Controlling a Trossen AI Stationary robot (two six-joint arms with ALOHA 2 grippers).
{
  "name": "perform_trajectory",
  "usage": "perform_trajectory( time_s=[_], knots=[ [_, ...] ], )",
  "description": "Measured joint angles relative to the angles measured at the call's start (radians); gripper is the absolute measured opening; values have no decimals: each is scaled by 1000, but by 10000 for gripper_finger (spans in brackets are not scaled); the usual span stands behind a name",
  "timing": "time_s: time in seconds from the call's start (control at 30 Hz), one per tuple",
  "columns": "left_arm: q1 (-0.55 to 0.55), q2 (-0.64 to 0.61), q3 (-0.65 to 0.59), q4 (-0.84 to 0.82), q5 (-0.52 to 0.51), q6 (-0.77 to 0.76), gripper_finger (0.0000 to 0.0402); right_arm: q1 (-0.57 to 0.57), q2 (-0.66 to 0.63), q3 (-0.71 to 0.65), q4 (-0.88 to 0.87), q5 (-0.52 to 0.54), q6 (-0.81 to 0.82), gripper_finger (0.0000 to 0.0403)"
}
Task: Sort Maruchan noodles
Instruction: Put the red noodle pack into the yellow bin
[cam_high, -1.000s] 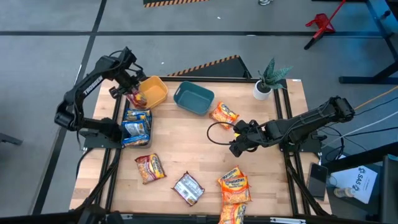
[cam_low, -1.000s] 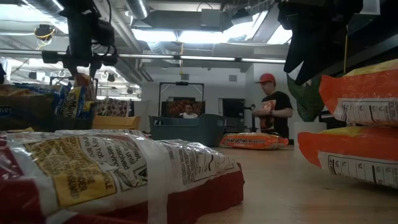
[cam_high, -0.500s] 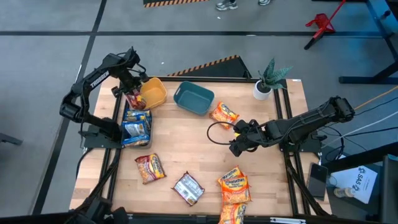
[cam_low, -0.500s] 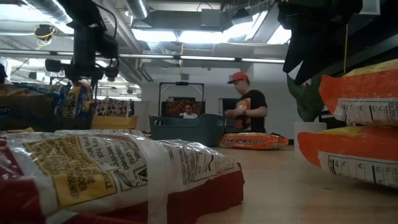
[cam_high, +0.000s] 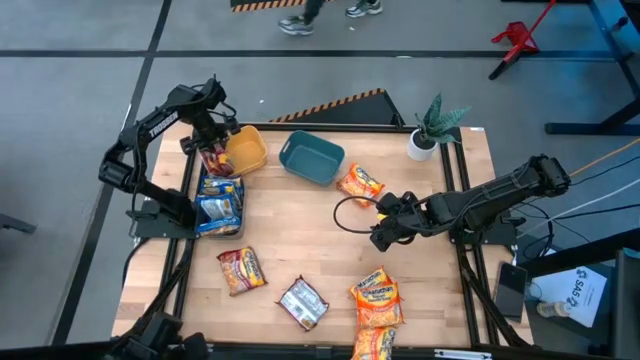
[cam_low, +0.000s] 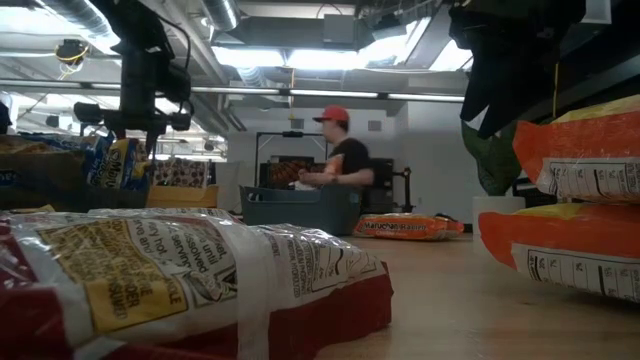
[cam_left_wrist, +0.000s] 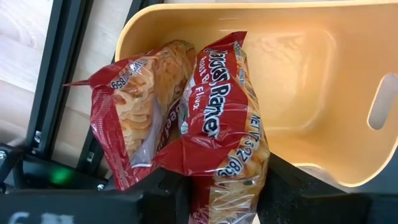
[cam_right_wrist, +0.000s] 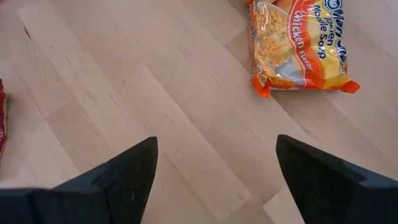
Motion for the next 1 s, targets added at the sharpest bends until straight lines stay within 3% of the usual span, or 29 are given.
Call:
perform_trajectory(
  time_s=[0.63,1.0],
  knots=[
    [18,-1,0,4,-64,157,186,0,0,0,0,0,1,314],
    [41,-87,7,-7,13,286,194,0,0,0,3,0,3,314]
  ],
)
